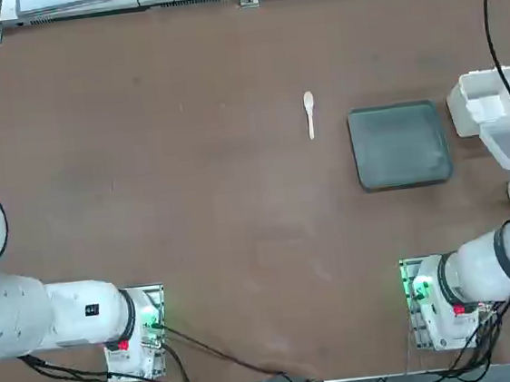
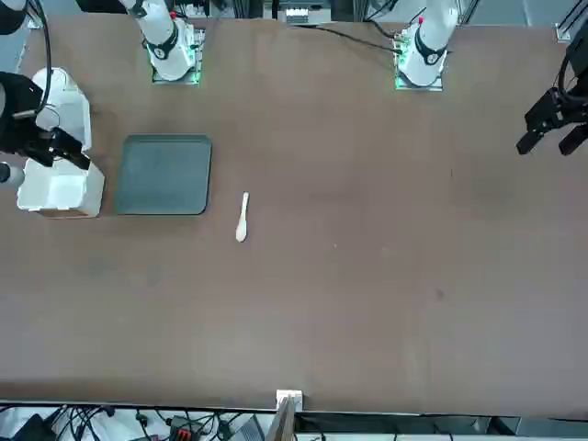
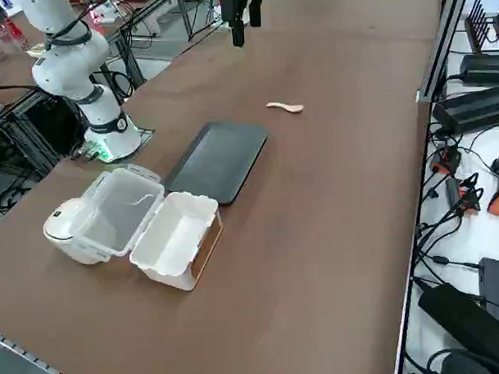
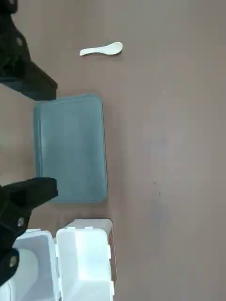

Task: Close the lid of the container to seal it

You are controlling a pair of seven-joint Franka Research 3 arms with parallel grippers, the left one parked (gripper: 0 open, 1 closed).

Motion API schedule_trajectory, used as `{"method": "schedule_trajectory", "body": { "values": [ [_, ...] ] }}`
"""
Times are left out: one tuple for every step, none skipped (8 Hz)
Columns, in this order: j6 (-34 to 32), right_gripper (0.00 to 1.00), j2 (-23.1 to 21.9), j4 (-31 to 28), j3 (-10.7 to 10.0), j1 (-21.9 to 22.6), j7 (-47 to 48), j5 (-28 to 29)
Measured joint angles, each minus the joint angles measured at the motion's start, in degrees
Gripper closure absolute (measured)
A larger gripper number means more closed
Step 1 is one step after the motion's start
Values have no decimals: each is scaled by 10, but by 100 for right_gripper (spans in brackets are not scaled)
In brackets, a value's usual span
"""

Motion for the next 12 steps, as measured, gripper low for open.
{"method": "schedule_trajectory", "body": {
  "values": [
    [0, 0, 0, 0, 0, 0, 0, 0],
    [0, 0, 0, 0, 0, 0, 0, 0],
    [-1, 0, 1, 0, 0, 0, 0, 0],
    [-5, 0, 6, -2, 0, 5, 0, -1],
    [-16, 0, 14, -8, 0, 18, 4, -14],
    [-23, 0, 22, -29, 1, 34, 21, -35],
    [-25, 0, 27, -58, 1, 46, 42, -52],
    [-28, 0, 28, -91, 1, 58, 67, -70],
    [-31, 0, 28, -127, 1, 73, 99, -98],
    [-32, 0, 29, -169, 1, 96, 149, -148],
    [-31, 0, 34, -220, 2, 123, 218, -199],
    [-24, 2, 44, -272, 3, 144, 283, -224]
  ]
}}
